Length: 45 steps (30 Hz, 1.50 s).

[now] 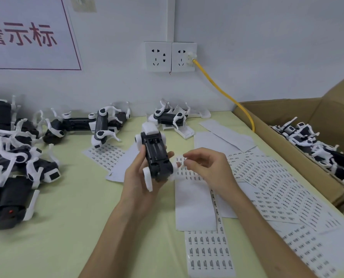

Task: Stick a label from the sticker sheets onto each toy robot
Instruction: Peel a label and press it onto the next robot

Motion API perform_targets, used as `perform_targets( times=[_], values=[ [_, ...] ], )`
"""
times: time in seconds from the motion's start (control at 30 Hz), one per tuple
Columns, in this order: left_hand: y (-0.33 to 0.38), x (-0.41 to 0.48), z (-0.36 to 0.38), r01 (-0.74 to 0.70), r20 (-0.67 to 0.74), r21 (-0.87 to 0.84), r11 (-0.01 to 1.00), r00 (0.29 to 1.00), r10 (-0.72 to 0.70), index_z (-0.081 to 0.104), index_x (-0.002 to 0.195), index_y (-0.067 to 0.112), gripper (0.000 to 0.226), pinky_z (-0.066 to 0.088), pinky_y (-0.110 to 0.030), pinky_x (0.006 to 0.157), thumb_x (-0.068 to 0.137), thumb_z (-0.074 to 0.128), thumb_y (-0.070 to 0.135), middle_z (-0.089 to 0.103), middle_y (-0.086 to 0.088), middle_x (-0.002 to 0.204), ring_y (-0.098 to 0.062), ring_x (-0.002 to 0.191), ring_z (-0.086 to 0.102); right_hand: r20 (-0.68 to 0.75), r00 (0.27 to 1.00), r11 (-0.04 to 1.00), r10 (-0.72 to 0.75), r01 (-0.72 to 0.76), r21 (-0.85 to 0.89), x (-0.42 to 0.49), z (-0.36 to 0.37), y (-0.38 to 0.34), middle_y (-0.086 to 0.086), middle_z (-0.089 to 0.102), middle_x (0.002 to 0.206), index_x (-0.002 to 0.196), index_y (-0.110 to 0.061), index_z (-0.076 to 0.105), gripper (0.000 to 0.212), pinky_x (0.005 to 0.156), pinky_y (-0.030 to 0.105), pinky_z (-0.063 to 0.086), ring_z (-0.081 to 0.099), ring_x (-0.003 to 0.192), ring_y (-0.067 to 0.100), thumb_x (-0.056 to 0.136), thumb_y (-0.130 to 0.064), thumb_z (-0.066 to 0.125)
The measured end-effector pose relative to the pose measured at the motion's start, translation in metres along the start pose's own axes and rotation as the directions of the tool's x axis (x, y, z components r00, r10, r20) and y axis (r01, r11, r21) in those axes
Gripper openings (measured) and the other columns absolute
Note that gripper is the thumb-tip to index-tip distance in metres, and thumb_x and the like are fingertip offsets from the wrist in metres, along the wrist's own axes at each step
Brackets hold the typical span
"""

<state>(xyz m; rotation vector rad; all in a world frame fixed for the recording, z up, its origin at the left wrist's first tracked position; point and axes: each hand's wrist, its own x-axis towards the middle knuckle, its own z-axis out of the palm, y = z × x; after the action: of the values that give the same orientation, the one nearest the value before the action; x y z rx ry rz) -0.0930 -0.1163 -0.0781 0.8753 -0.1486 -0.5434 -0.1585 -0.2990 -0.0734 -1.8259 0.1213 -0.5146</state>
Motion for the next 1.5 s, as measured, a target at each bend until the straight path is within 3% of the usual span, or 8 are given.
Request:
perform_targets(
  times=[0.13,0.33,0.5,0.63,0.87,1.03,1.17,1.5],
  values=[
    [0.003,0.001,-0.002,0.182,0.128,-0.13,0.975,0.978,-0.165,0.067,0.136,0.015,0.061,0.047,-0.053,0.112,0.097,0.062,0.061,0.067,-0.018,0.129,-0.042,0.125,0.047,-0.012,0.999,0.999,-0.03,0.031,0.018,-0.001,0.0,0.0,0.0,0.077,0.081,0.088,-0.021,0.077,0.014,0.077,0.032,0.059,0.072,0.078,0.017,0.085,-0.007,0.08],
    [0.003,0.002,-0.008,0.247,0.135,-0.257,0.934,0.966,-0.219,0.074,0.125,0.012,0.058,0.056,-0.051,0.099,0.096,0.064,0.061,0.064,-0.018,0.14,-0.043,0.132,0.059,-0.01,1.0,1.0,-0.012,0.013,0.023,0.001,-0.004,0.002,0.0,0.076,0.08,0.082,-0.024,0.077,0.012,0.077,0.033,0.059,0.073,0.078,0.018,0.081,-0.014,0.084],
    [0.004,0.002,-0.003,0.195,0.107,-0.213,0.957,0.979,-0.176,0.064,0.141,0.017,0.06,0.05,-0.048,0.106,0.102,0.051,0.061,0.064,-0.017,0.141,-0.036,0.12,0.039,0.004,1.0,1.0,-0.005,0.005,-0.004,0.002,-0.005,0.002,0.0,0.075,0.077,0.081,-0.021,0.077,0.009,0.071,0.027,0.056,0.069,0.069,0.015,0.086,-0.014,0.079],
    [0.002,0.0,0.004,0.106,0.069,-0.159,0.982,0.993,-0.096,0.067,0.138,0.016,0.06,0.035,-0.05,0.12,0.092,0.062,0.054,0.058,-0.018,0.145,-0.036,0.119,0.052,0.017,0.999,0.998,0.048,-0.049,0.04,0.0,-0.001,0.001,0.005,0.074,0.076,0.08,-0.019,0.078,0.017,0.071,0.032,0.056,0.068,0.064,0.015,0.095,-0.022,0.07],
    [-0.004,-0.004,0.009,0.011,-0.007,0.053,0.999,1.0,-0.011,0.073,0.129,0.02,0.051,0.06,-0.034,0.081,0.094,0.058,0.054,0.07,-0.016,0.131,-0.026,0.105,0.072,-0.028,0.988,0.984,0.149,-0.145,0.104,-0.002,0.008,0.004,0.003,0.075,0.072,0.079,-0.014,0.077,0.009,0.063,0.023,0.056,0.069,0.062,0.014,0.087,-0.015,0.08],
    [-0.011,-0.01,0.017,-0.063,0.029,0.169,0.984,0.998,0.059,0.08,0.109,0.017,0.041,0.06,-0.032,0.08,0.095,0.061,0.05,0.077,-0.014,0.103,-0.029,0.096,0.075,-0.065,0.984,0.983,0.168,-0.163,0.079,-0.002,0.012,0.005,0.003,0.076,0.074,0.078,-0.02,0.079,0.007,0.068,0.033,0.057,0.069,0.063,0.014,0.084,-0.017,0.082],
    [-0.017,-0.014,0.018,-0.08,0.077,0.215,0.973,0.995,0.065,0.066,0.113,-0.01,0.057,0.059,-0.033,0.078,0.097,0.058,0.045,0.069,-0.031,0.103,-0.039,0.094,0.071,-0.109,0.981,0.986,0.163,-0.159,0.05,-0.004,0.012,0.007,0.0,0.076,0.074,0.077,-0.023,0.079,0.005,0.066,0.03,0.055,0.068,0.066,0.013,0.08,-0.025,0.083],
    [-0.025,-0.013,0.015,-0.093,0.115,0.195,0.976,0.991,0.072,0.064,0.118,-0.009,0.068,0.057,-0.041,0.085,0.089,0.068,0.053,0.063,-0.04,0.112,-0.041,0.1,0.067,-0.223,0.974,0.993,0.044,-0.068,-0.1,-0.006,0.015,0.003,-0.008,0.074,0.072,0.078,-0.02,0.077,0.007,0.072,0.033,0.058,0.07,0.071,0.015,0.084,-0.017,0.08]
  ],
)
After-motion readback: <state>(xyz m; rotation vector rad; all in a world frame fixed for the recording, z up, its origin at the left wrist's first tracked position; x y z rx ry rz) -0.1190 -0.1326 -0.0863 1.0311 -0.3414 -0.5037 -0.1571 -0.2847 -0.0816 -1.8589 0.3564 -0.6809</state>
